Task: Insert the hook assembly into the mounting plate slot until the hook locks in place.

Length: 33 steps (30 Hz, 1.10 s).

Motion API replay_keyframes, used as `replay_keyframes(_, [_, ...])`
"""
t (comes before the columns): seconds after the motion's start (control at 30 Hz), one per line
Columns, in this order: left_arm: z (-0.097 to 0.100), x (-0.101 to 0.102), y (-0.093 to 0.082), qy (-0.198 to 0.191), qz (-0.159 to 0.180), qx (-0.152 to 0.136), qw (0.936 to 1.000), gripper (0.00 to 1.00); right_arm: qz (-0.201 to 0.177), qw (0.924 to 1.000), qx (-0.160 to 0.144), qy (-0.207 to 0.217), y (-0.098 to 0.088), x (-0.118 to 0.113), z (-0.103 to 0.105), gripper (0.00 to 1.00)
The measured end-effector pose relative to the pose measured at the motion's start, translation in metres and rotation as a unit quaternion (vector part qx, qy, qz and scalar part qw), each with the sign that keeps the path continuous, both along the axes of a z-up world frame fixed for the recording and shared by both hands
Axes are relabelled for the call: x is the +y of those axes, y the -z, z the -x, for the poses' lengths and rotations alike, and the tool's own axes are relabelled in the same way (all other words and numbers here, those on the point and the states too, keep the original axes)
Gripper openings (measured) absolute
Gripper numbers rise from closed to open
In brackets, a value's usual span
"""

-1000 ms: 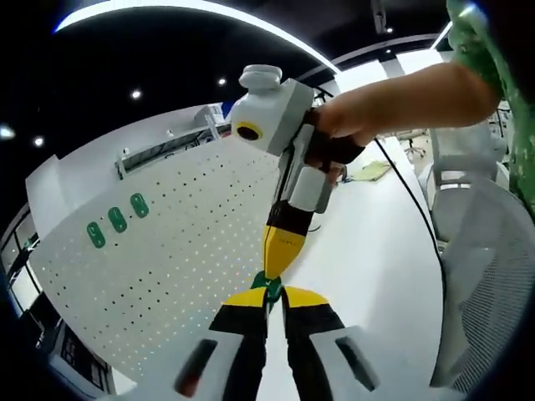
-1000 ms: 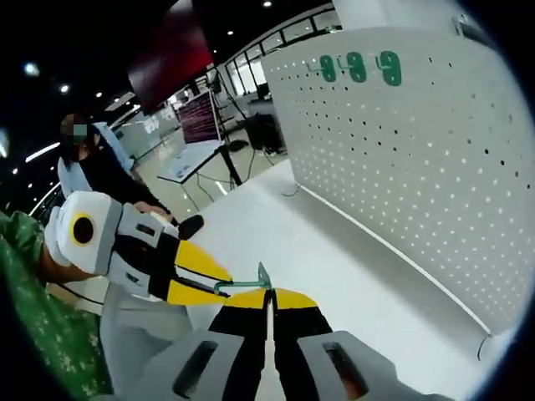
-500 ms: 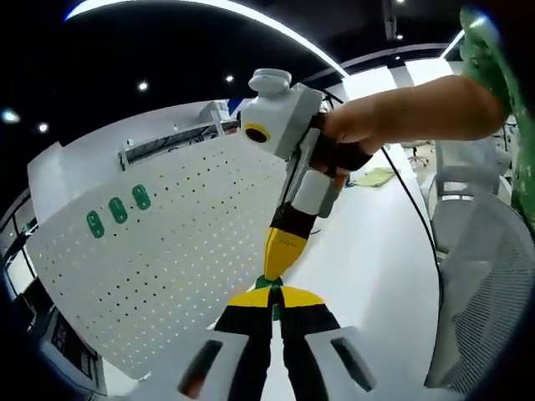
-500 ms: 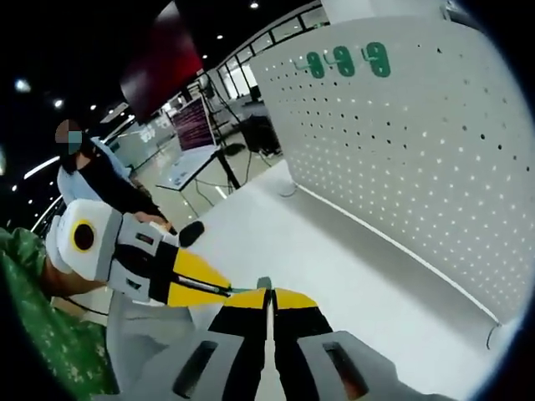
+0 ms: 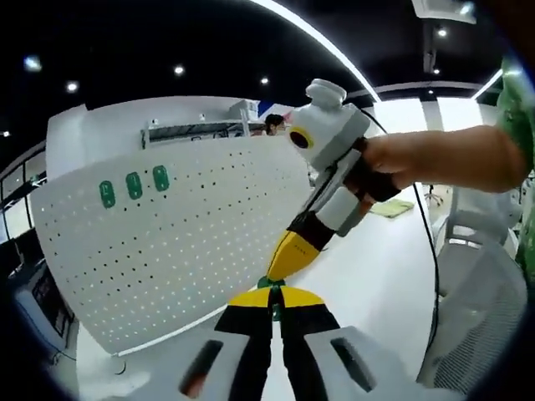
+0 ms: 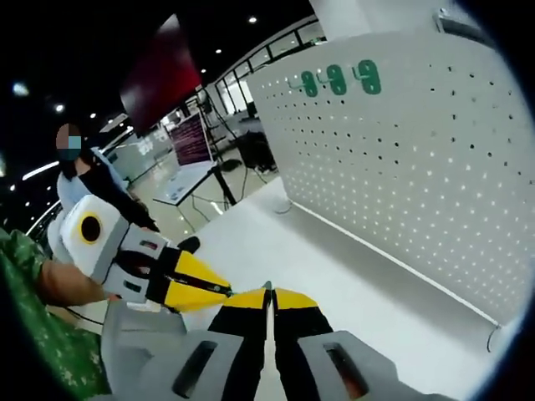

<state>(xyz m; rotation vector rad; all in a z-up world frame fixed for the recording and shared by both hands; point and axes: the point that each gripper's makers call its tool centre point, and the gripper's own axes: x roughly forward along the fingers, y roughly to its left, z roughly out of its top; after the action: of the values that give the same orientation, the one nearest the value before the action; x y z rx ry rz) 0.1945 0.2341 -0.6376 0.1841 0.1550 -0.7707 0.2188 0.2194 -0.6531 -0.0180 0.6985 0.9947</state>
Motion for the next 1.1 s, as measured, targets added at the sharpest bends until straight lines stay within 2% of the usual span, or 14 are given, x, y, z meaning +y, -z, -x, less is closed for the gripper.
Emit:
replay_keyframes(0.2, [-0.005,0.004,-0.005,-0.031,0.031,0.007,0.999,0.02,-0.012,0.9998,-0.013,0.011,-0.002,0.002,-0.003,0.03])
replay_keyframes(0.47, [-0.004,0.002,-0.007,-0.042,0.046,0.011,0.998,0.02,-0.02,0.9993,-0.024,0.02,-0.007,0.003,-0.005,0.01])
replay_keyframes(0.87, [-0.001,-0.002,-0.006,-0.041,0.011,-0.007,0.9991,0.04,-0.012,0.9989,-0.04,0.02,-0.013,0.004,-0.006,0.0])
replay_keyframes(1.1, [-0.01,-0.001,-0.011,-0.071,-0.005,-0.026,0.9971,0.08,-0.012,0.9987,-0.043,0.024,-0.015,0.007,-0.006,0.0])
